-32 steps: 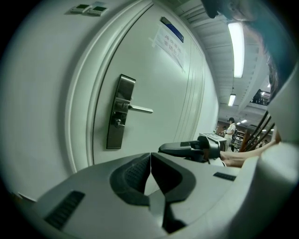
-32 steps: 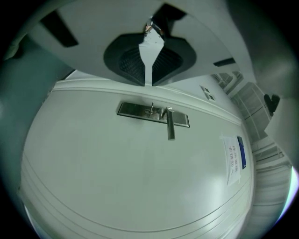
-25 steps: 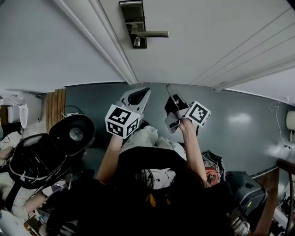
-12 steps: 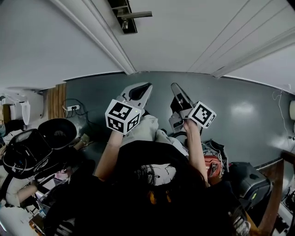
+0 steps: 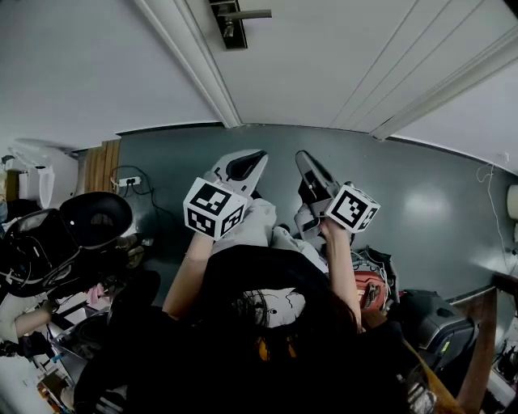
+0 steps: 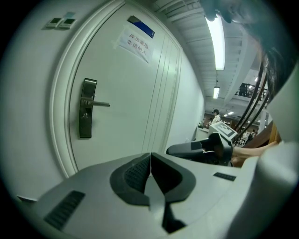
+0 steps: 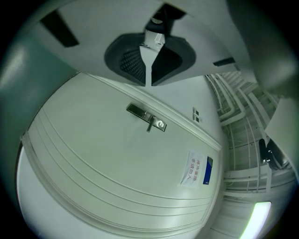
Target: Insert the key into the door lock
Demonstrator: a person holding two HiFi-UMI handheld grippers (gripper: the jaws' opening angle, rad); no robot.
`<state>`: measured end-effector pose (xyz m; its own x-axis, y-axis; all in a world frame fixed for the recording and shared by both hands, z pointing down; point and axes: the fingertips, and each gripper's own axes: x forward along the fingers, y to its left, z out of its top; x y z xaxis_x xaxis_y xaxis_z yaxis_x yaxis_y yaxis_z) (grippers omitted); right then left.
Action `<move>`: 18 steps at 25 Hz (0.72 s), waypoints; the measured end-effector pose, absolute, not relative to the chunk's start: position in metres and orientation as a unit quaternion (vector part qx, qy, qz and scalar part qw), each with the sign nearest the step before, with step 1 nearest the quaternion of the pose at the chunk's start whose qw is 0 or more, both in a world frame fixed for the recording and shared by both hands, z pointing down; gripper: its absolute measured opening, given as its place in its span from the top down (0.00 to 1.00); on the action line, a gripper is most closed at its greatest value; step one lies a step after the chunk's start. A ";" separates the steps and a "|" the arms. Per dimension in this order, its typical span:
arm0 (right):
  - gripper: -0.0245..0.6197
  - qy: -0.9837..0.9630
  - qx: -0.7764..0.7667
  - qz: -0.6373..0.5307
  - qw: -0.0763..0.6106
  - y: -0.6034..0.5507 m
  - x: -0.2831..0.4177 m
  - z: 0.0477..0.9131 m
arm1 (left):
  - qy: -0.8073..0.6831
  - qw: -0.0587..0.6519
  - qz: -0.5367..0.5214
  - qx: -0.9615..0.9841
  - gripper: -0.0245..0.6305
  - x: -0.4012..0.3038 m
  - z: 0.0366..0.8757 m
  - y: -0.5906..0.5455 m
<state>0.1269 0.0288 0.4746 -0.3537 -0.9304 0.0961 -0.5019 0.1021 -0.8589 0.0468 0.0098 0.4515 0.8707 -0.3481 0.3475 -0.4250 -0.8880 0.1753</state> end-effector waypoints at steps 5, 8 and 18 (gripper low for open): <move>0.93 0.716 -0.514 -0.412 0.231 0.055 0.121 0.467 | -0.194 0.117 0.148 0.963 0.95 0.046 0.448 0.033; 0.93 0.722 -0.518 -0.402 0.221 0.071 0.121 0.462 | -0.188 0.112 0.143 0.965 0.95 0.049 0.444 0.047; 0.93 0.734 -0.520 -0.378 0.216 0.097 0.122 0.446 | -0.173 0.103 0.141 0.969 0.95 0.053 0.440 0.076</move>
<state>0.1220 0.0973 0.4460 -0.3647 -0.9280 0.0763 -0.6007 0.1719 -0.7808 0.0529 0.0764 0.4398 0.9005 -0.3065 0.3085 -0.3646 -0.9188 0.1513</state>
